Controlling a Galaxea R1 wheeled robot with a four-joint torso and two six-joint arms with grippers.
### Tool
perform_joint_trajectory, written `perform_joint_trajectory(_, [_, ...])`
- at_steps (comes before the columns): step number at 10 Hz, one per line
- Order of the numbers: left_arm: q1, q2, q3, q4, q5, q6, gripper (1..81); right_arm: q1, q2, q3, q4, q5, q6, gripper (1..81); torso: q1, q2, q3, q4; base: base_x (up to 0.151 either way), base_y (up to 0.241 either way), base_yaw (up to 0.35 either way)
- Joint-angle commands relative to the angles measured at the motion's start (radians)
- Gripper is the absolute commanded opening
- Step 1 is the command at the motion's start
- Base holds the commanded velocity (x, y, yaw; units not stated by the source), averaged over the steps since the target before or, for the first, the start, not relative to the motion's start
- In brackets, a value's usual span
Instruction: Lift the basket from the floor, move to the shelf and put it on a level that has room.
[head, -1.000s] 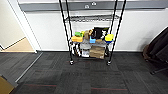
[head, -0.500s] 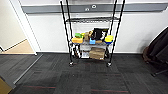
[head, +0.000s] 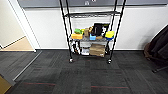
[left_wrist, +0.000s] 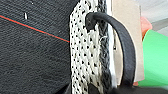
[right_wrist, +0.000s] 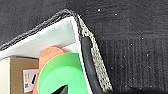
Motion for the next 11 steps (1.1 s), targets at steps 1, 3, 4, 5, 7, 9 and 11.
perform_joint_trajectory(1, [-0.079,-0.004,0.011,-0.008,0.040,0.002,81.1,0.122,0.022,-0.028,0.007,-0.046,-0.001,81.1,0.000,0.000,0.000,0.000,0.000,0.000,0.000])
perform_joint_trajectory(3, [-0.098,-0.001,0.011,-0.008,0.040,0.002,81.1,0.122,0.074,-0.085,0.007,-0.046,-0.001,81.1,0.000,0.000,0.000,0.000,0.000,0.000,0.000])
perform_joint_trajectory(4, [-0.105,0.004,0.012,-0.008,0.040,0.002,81.1,0.117,0.102,-0.114,0.007,-0.046,-0.001,81.1,0.000,0.000,0.000,0.000,0.000,0.000,0.000])
perform_joint_trajectory(5, [-0.108,0.013,0.011,-0.008,0.040,0.002,81.1,0.111,0.122,-0.140,0.009,-0.046,-0.001,81.1,0.000,0.000,0.000,0.000,0.000,0.000,0.000])
perform_joint_trajectory(7, [-0.128,0.033,0.008,-0.008,0.040,0.002,81.1,0.094,0.136,-0.162,0.014,-0.040,-0.001,81.1,0.000,0.000,0.000,0.000,0.000,0.000,0.000])
perform_joint_trajectory(9, [-0.131,0.042,0.009,-0.006,0.043,0.002,81.1,0.077,0.134,-0.175,0.015,-0.032,0.005,81.1,0.000,0.000,-0.001,0.000,0.000,0.000,0.000])
perform_joint_trajectory(11, [-0.131,0.047,0.012,-0.006,0.042,0.002,81.1,0.071,0.134,-0.186,0.014,-0.029,0.005,81.1,0.000,0.000,-0.001,0.000,0.000,0.000,0.000])
